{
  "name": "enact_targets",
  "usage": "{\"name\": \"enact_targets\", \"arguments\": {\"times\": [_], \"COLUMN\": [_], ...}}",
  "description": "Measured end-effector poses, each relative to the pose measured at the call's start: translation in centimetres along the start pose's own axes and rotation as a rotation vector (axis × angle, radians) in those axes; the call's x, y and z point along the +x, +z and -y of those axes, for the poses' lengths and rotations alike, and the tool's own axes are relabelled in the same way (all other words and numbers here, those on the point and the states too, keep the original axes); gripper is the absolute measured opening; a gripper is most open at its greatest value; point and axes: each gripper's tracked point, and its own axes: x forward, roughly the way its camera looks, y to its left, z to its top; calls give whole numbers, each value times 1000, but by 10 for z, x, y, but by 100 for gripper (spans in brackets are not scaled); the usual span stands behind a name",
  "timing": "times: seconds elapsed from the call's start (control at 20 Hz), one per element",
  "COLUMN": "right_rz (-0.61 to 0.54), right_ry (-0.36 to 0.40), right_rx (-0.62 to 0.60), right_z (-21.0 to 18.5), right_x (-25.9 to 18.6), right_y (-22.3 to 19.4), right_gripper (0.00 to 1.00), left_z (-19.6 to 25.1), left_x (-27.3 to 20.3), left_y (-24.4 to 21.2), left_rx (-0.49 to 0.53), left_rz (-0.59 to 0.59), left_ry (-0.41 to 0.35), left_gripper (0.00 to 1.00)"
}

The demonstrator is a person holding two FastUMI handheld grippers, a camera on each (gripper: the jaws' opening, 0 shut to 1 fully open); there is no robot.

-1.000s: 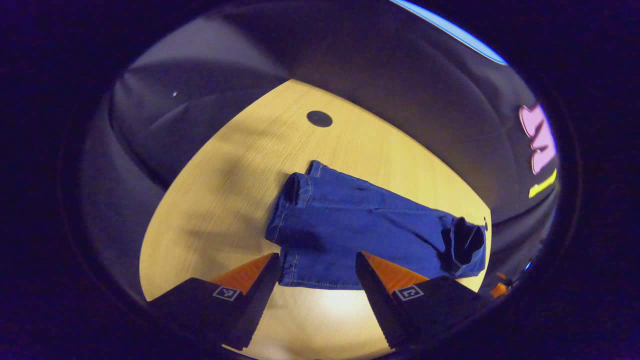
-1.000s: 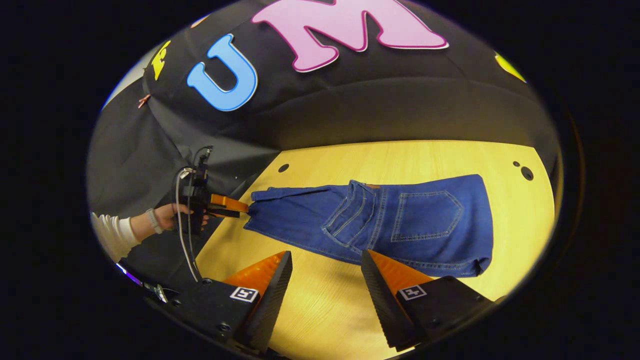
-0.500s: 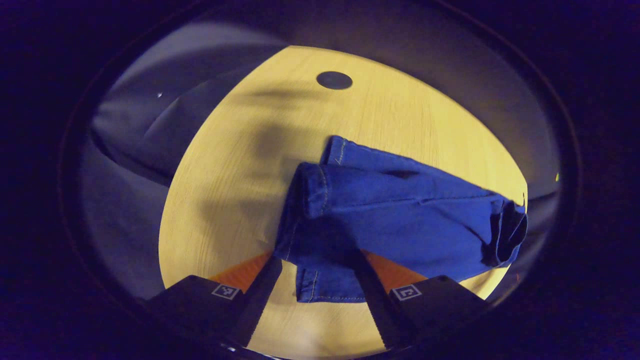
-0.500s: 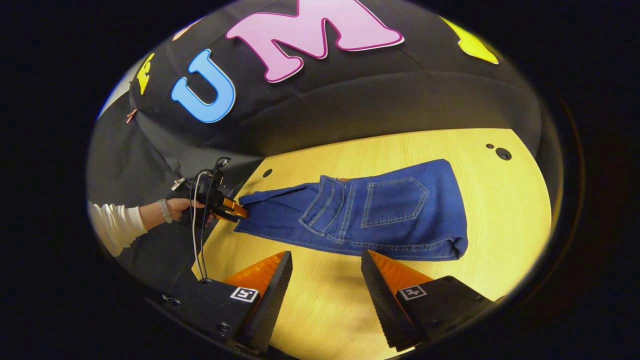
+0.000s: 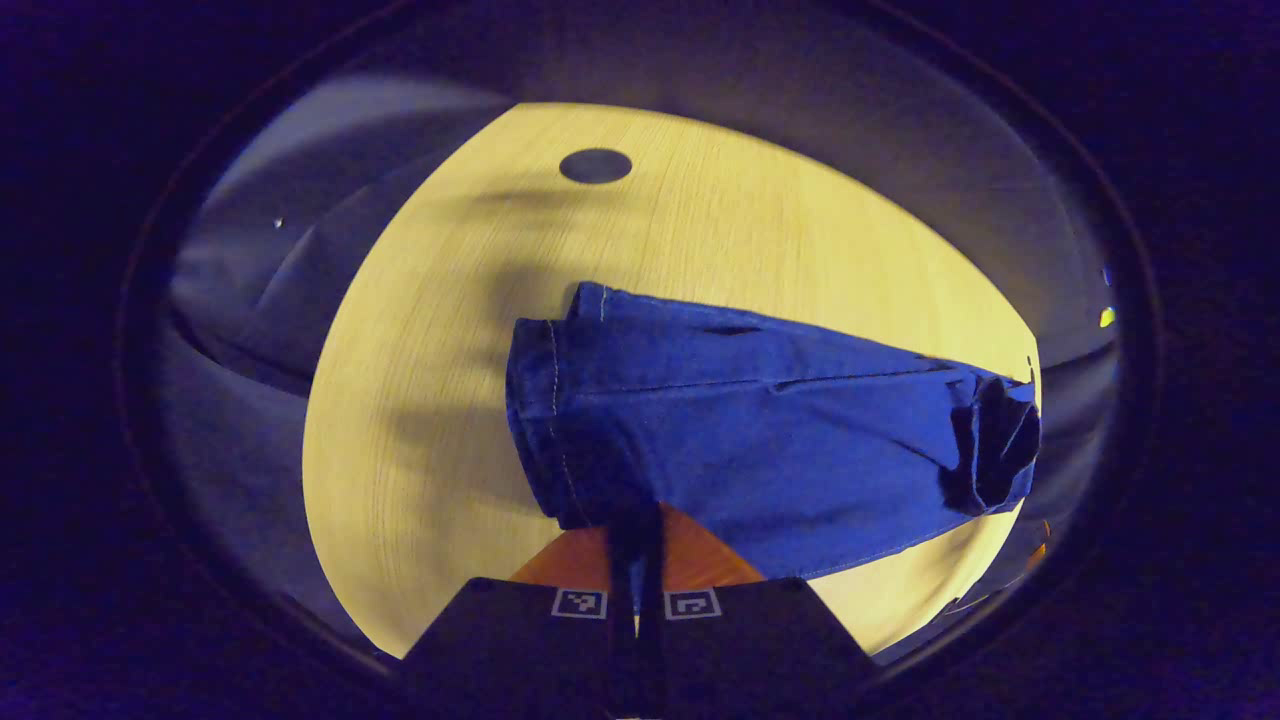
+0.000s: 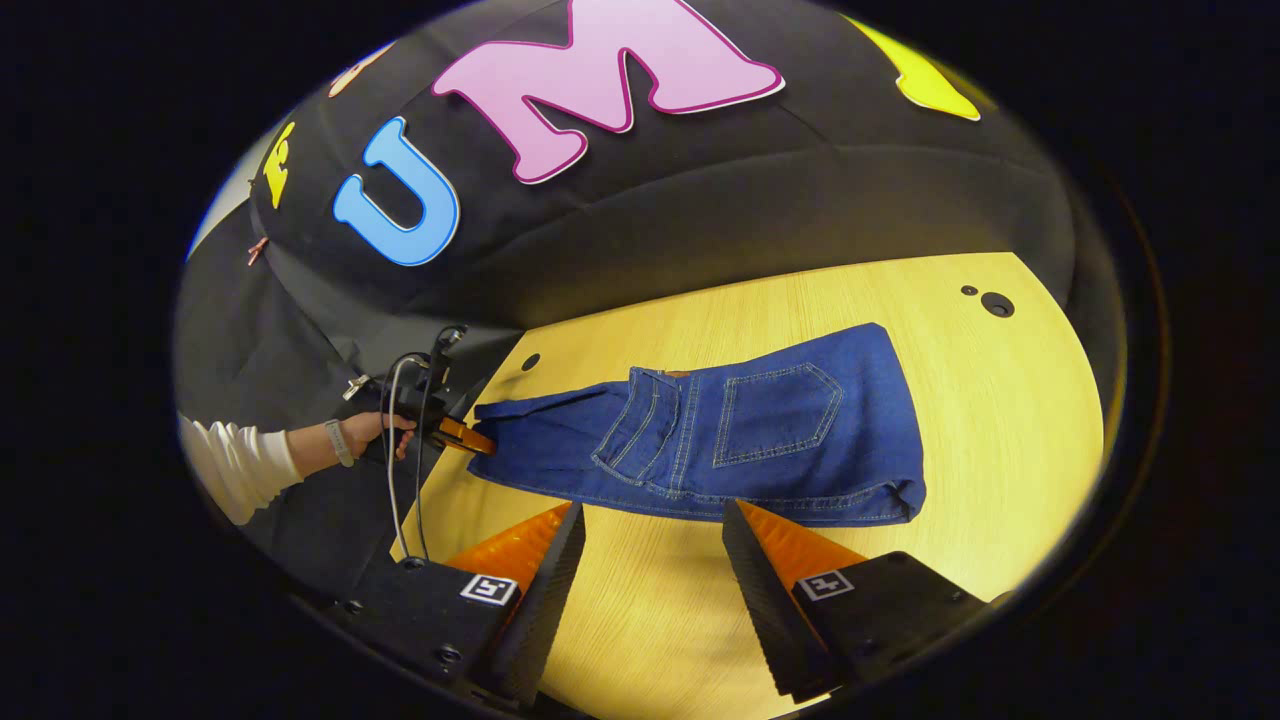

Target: Grasp the waist and the cuffs of the jeans and fold them to make the two legs overlap; first hold the waist and fold one-third of the jeans toward the cuffs, then hold the cuffs and fold the remaining one-third in the same direction to finish folding.

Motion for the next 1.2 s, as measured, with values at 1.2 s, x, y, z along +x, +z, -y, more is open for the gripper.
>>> {"name": "enact_targets", "arguments": {"times": [1.2], "right_rz": [260], "right_ry": [-128], "right_rx": [72], "right_z": [96], "right_x": [-164], "right_y": [36], "right_gripper": [85], "left_z": [568], "left_x": [-31], "left_y": [-70], "left_rx": [531], "left_rz": [70], "left_ry": [-452], "left_gripper": [6]}}
